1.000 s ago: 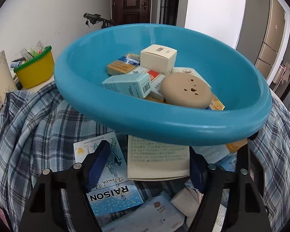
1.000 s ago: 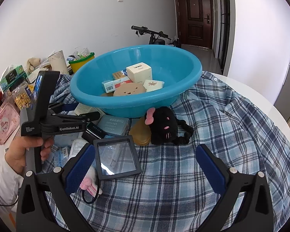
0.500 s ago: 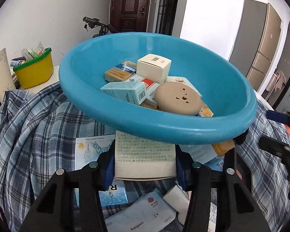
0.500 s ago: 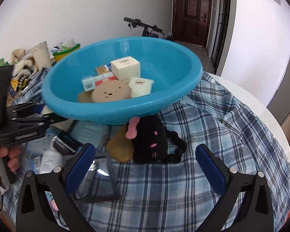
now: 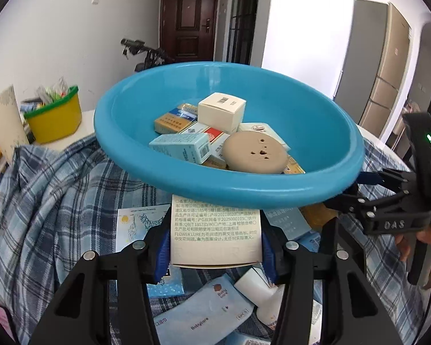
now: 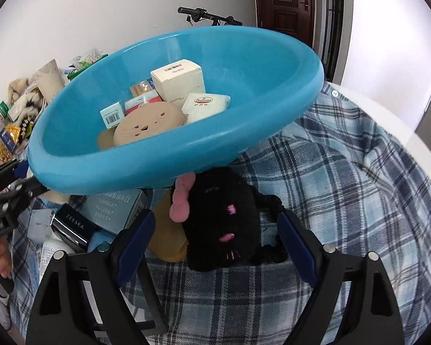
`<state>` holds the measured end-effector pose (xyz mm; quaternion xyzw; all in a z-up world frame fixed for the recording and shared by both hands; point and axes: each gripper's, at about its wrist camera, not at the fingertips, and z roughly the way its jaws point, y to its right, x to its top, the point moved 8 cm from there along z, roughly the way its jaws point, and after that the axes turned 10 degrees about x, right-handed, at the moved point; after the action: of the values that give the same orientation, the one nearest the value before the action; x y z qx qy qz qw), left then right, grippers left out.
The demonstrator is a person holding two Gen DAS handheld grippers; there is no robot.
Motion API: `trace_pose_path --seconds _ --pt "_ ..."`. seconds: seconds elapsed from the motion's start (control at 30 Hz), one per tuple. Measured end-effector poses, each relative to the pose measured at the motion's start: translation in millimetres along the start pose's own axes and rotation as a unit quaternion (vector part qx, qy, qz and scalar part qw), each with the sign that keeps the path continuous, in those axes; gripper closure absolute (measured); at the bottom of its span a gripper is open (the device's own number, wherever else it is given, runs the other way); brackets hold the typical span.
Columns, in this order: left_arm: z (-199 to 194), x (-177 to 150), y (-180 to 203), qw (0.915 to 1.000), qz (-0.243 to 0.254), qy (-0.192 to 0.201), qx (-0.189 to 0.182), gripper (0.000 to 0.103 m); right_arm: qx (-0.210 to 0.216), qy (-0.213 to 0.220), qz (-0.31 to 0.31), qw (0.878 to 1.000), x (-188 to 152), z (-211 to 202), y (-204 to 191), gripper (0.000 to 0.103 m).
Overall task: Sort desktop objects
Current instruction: 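Grasp the black plush toy with pink ears with the right tool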
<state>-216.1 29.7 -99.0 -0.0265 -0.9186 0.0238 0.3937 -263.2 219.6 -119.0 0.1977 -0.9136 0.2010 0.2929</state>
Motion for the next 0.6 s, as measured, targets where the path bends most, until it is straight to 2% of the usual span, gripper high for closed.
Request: trace_pose_path --seconds 0.07,0.13,0.2,0.23,0.4,0.6 --pt "-0.3 -0.9 2.5 1.0 0.005 -0.001 0.0 0.05 0.01 -0.001 0.006 1.0 -0.3 3.3 0.1 0.019" --pt "0.5 -2.4 4.4 1.0 0.004 -0.004 -0.001 0.05 0.011 0.0 0.009 1.0 0.2 5.4 0.5 0.028" --pt "0.6 -3.3 5.1 1.0 0.008 -0.004 0.003 0.05 0.014 0.002 0.012 1.0 0.7 6.6 0.8 0.049" --pt "0.9 -3.7 5.2 1.0 0.007 -0.005 0.003 0.05 0.024 0.006 0.015 1.0 1.3 5.7 -0.6 0.054" --pt "3.3 -5.2 4.1 1.0 0.003 -0.009 0.002 0.05 0.017 0.013 0.012 1.0 1.8 3.3 -0.7 0.059" --pt "5.5 -9.7 5.2 0.9999 0.007 -0.014 0.007 0.05 0.017 0.018 0.01 1.0 -0.4 -3.3 -2.7 0.059"
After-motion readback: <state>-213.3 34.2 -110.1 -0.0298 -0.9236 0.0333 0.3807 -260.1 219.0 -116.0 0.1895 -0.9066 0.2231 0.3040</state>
